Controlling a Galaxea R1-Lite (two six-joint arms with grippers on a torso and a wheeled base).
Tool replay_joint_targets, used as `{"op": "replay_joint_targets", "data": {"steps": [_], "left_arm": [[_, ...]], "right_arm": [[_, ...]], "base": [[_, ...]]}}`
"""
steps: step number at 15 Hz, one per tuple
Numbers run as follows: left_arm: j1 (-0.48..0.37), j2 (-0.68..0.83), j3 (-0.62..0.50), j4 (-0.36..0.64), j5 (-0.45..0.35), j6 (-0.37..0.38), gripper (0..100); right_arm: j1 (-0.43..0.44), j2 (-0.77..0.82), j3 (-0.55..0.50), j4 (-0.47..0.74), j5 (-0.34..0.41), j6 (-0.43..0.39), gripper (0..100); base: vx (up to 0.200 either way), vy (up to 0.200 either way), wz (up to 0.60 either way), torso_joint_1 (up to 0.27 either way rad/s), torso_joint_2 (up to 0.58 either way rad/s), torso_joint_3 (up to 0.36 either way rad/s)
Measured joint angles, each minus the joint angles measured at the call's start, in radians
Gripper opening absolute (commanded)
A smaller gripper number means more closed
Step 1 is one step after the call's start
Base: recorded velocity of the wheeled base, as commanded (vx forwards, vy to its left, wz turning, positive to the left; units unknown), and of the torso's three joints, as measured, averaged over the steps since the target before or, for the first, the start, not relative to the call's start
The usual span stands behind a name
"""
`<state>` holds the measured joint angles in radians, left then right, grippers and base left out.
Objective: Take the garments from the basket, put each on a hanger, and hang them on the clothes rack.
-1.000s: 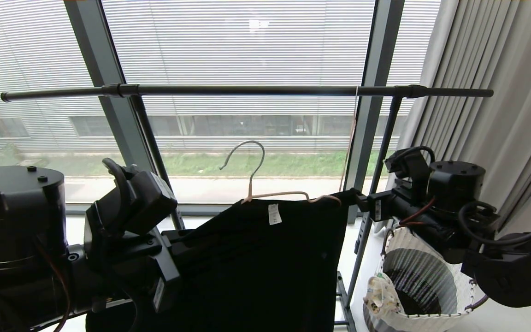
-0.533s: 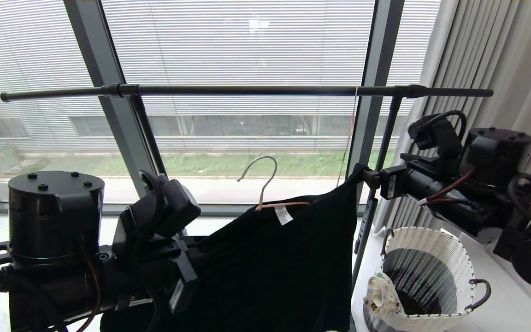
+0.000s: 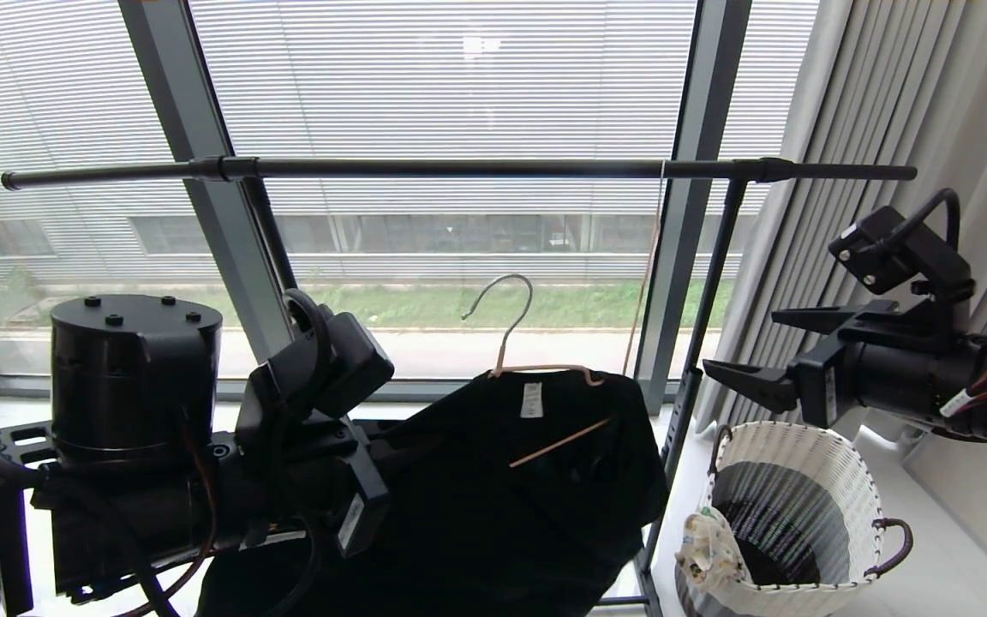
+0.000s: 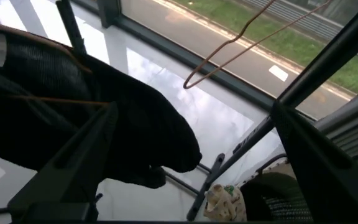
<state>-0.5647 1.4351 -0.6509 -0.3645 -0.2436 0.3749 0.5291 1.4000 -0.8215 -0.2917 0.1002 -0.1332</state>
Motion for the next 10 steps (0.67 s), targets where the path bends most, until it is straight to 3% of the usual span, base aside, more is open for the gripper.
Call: {"op": "replay_joint_targets", "data": {"steps": [4, 7, 10], "left_arm": [[-0.053, 0.024, -0.046, -0.002, 0.000, -0.001, 0], [-0.133, 0.051, -0.064, -0.002, 0.000, -0.004, 0], [-0.208, 0.066, -0.071, -0.002, 0.000, -0.002, 0]], "right_arm": [[-0.044, -0.035, -0.002, 0.050, 0.036, -0.109, 100], [-0.066, -0.072, -0.029, 0.225, 0.096, -0.190, 100], [-0.069, -0.106, -0.103, 0.396, 0.217, -0.287, 100]], "base": [[0.000, 0.000, 0.00, 0.000, 0.00, 0.000], [0.000, 0.000, 0.00, 0.000, 0.00, 0.000], [0.000, 0.000, 0.00, 0.000, 0.00, 0.000]]}}
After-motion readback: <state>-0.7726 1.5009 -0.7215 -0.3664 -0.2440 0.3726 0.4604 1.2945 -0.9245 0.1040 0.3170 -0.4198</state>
